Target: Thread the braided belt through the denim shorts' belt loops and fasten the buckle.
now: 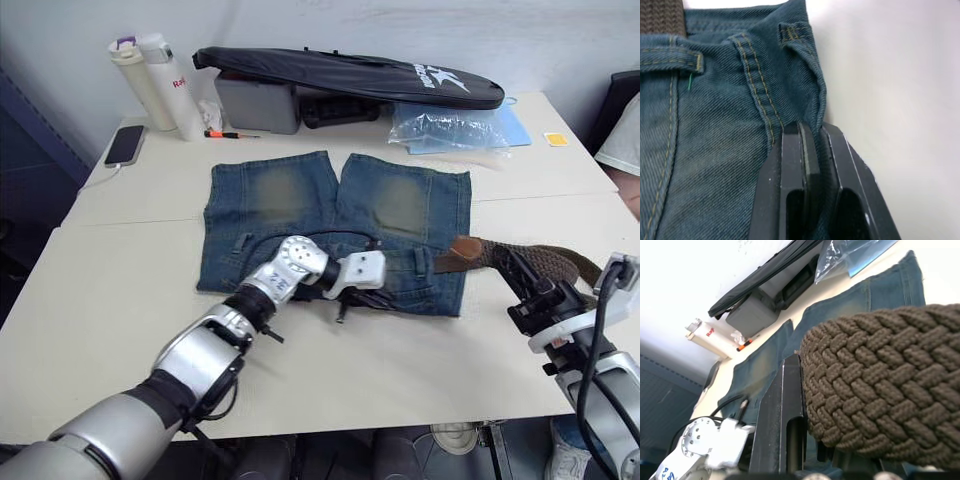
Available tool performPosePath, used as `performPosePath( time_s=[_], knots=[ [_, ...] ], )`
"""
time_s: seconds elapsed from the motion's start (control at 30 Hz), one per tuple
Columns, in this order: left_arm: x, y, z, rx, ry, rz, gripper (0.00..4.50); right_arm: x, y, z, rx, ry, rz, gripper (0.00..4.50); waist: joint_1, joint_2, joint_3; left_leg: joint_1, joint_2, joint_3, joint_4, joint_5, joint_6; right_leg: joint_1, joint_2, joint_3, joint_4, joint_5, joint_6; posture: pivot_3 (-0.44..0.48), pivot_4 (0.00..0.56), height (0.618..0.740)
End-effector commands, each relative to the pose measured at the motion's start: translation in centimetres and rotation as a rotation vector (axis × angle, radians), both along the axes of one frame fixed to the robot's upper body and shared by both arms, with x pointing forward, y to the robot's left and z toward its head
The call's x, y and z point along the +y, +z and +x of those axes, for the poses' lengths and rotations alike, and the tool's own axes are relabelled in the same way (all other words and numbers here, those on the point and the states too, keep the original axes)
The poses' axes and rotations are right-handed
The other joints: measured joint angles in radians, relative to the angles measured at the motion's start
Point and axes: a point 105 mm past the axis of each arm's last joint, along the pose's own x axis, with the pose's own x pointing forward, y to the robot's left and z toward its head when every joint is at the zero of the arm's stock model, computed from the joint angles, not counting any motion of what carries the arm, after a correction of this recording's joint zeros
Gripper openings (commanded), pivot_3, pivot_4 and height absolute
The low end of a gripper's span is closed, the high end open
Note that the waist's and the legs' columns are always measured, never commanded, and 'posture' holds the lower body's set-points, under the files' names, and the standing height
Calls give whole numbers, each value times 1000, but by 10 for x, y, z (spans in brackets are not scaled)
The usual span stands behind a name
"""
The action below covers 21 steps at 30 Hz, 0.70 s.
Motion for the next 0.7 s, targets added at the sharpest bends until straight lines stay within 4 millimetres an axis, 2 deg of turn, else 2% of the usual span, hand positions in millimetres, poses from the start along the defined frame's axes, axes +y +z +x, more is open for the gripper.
performPosePath(
  time_s=[0.03, 0.13, 0.27, 0.4, 0.47, 0.53, 0.6, 0.7],
  knots=[
    [32, 5, -18, 58, -93, 17, 31, 15, -3, -3, 7, 66, 13, 0, 1, 1, 0, 0, 0, 0, 0, 0, 0, 0, 0, 0, 1, 0, -1, 0, 150, 740],
    [44, 8, -27, 44, -90, 12, 31, 23, -13, -1, 42, 96, 20, 0, 4, 4, -2, 1, 1, -1, 0, 0, 0, 0, 0, 0, 2, -1, -2, 0, 150, 740],
    [46, 7, -33, 61, -42, -8, 31, 36, -22, 4, 78, 139, 20, 0, 11, 5, -3, 0, -1, -1, 2, 0, 0, 0, -1, 0, 2, -1, -2, 0, 150, 740],
    [48, 12, -41, 124, -24, -31, 1709, 47, -27, 5, 99, 177, 4, 0, 7, 5, -4, -1, -2, -2, 3, 0, 0, 0, -2, 0, 1, -1, -1, 0, 150, 740],
    [52, 20, -44, 130, -25, -42, 2713, 47, -29, 6, 113, 180, -9, 0, 6, 5, -3, -1, -2, -2, 2, 0, 0, 0, -1, 0, 1, -1, -1, 0, 150, 740],
    [59, 42, -49, 215, -24, -104, 3557, 49, -34, 7, 148, 184, -24, 0, 5, 5, -4, 0, -1, -2, 2, 0, 0, 0, -1, 0, 2, -1, -1, 0, 150, 740],
    [68, 66, -46, 257, 19, -172, 4465, 51, -38, 6, 173, 196, -43, 0, 4, 5, -4, 0, -1, -2, 2, 0, 0, 0, 0, 0, 2, -1, -2, 0, 150, 740],
    [82, 83, -33, 205, 135, -208, 4465, 55, -47, 8, 206, 211, -93, 0, 4, 6, -4, 0, 0, -3, 2, 0, 0, 0, 0, 0, 2, -1, -2, 0, 150, 740]
  ],
)
